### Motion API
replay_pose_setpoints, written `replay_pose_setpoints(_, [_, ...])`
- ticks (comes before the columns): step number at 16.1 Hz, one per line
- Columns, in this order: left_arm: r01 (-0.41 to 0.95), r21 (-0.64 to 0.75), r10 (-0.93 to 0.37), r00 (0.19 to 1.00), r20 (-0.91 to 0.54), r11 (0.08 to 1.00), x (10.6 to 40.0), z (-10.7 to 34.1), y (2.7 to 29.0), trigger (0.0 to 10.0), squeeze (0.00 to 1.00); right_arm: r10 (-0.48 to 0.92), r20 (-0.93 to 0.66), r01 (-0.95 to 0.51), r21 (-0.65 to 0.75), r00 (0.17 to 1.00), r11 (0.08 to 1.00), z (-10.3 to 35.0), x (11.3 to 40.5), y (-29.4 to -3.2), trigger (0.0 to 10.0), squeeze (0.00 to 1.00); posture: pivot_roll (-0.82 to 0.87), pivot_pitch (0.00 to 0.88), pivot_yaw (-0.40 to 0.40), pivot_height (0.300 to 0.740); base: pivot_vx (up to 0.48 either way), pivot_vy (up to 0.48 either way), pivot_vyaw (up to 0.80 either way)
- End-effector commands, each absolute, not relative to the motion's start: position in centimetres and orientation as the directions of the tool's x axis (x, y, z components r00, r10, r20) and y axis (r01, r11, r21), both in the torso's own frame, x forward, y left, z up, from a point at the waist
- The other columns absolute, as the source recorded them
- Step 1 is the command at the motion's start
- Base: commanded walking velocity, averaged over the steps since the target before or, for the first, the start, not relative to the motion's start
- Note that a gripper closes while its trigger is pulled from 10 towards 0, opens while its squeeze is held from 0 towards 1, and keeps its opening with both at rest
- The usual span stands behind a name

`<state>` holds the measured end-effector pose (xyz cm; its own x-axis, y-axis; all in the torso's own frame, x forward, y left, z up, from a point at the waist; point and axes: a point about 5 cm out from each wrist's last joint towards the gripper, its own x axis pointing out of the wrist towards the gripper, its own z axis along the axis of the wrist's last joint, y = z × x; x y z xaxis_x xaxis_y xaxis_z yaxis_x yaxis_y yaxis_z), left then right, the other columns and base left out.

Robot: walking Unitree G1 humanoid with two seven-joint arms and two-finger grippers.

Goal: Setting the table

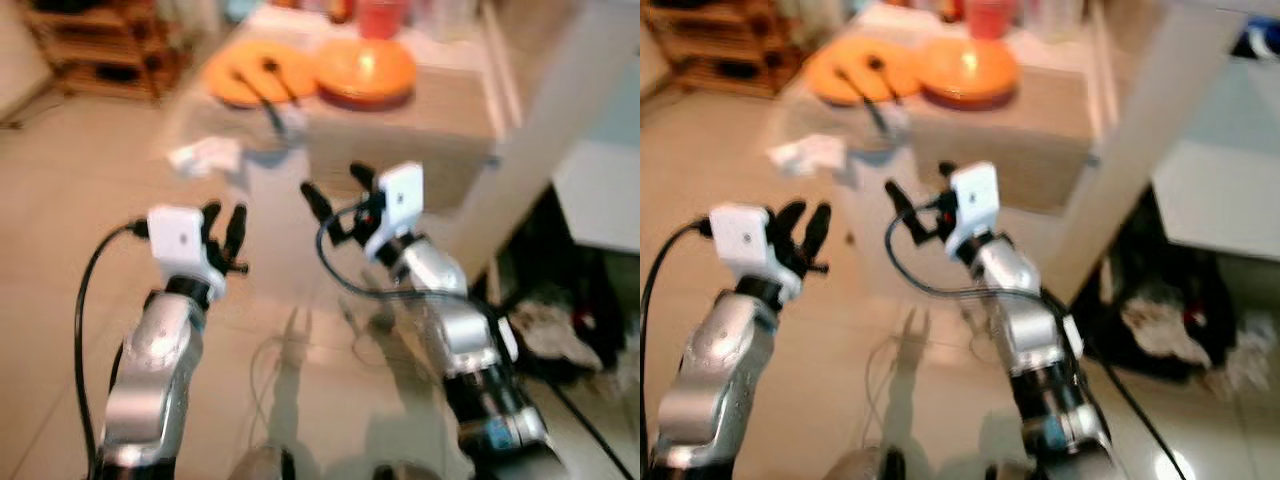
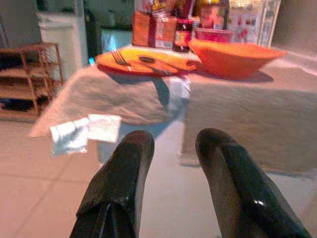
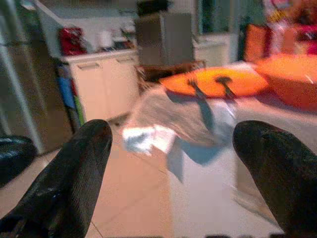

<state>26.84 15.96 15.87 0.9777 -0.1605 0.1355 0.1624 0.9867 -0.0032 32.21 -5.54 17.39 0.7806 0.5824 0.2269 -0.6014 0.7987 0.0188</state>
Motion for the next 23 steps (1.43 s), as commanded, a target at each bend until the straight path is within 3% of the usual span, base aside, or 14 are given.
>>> replay_pose_setpoints(1, [0.193,0.002,-0.191,0.968,0.166,0.981,26.8,16.5,15.3,10.0,0.0,0.577,0.234,-0.593,-0.003,0.782,0.805,17.9,32.3,-6.0,10.0,0.0,-0.04,0.111,0.019,0.74,0.48,0.0,0.8])
replay_pose_setpoints(4, [0.2,0.008,-0.199,0.965,0.172,0.98,26.7,16.6,15.1,10.0,0.0,0.566,0.236,-0.566,-0.077,0.79,0.821,18.4,32.4,-6.1,10.0,0.0,-0.05,0.116,0.021,0.74,0.48,0.0,0.46])
replay_pose_setpoints(8, [0.203,0.016,-0.203,0.965,0.169,0.979,26.6,16.6,15.1,10.0,0.0,0.595,0.256,-0.598,-0.073,0.762,0.798,18.9,32.0,-5.9,10.0,0.0,-0.04,0.122,0.023,0.74,0.48,0.0,0.39])
replay_pose_setpoints(14, [0.213,0.022,-0.213,0.963,0.165,0.977,26.6,16.6,14.9,10.0,0.0,0.528,0.283,-0.539,-0.047,0.801,0.841,20.7,32.6,-5.8,10.0,0.0,-0.04,0.124,0.026,0.74,0.48,0.0,0.0])
replay_pose_setpoints(17, [0.224,0.025,-0.225,0.961,0.16,0.974,26.5,16.6,14.8,10.0,0.0,0.444,0.281,-0.447,-0.057,0.851,0.893,22.6,33.6,-6.1,10.0,0.0,-0.04,0.124,0.027,0.74,0.48,0.0,0.0])
replay_pose_setpoints(23, [0.271,0.012,-0.27,0.951,0.15,0.963,26.4,16.3,13.9,10.0,0.0,0.211,0.092,-0.199,-0.123,0.973,0.972,24.3,35.4,-7.9,10.0,0.0,-0.05,0.127,0.021,0.74,0.0,0.0,0.0])
